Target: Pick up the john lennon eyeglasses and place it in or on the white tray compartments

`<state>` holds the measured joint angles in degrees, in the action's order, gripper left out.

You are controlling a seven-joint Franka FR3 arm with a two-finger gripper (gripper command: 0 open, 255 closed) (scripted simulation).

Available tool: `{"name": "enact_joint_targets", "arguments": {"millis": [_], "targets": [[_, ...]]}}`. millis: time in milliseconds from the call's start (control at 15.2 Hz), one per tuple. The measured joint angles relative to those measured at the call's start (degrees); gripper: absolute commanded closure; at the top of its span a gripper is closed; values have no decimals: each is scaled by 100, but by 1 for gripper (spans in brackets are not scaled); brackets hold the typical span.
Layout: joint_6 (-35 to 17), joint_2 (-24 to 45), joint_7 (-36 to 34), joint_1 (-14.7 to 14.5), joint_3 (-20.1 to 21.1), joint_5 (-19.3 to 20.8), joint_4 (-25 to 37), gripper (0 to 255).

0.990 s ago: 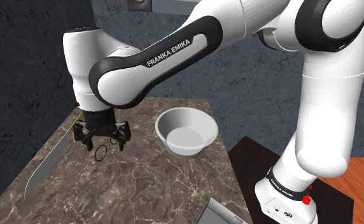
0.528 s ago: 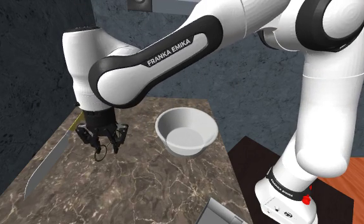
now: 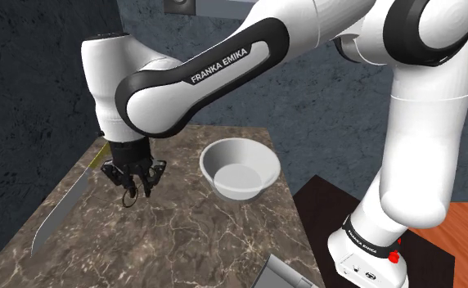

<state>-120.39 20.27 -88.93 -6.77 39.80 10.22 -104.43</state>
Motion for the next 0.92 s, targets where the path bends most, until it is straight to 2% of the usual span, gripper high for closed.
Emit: {"name": "enact_joint_targets", "arguments": {"millis": [264,924], "targets": [[57,4,10,-9,25,-40,163,255],[723,-278,112,54,131,-261,618,255]]}}
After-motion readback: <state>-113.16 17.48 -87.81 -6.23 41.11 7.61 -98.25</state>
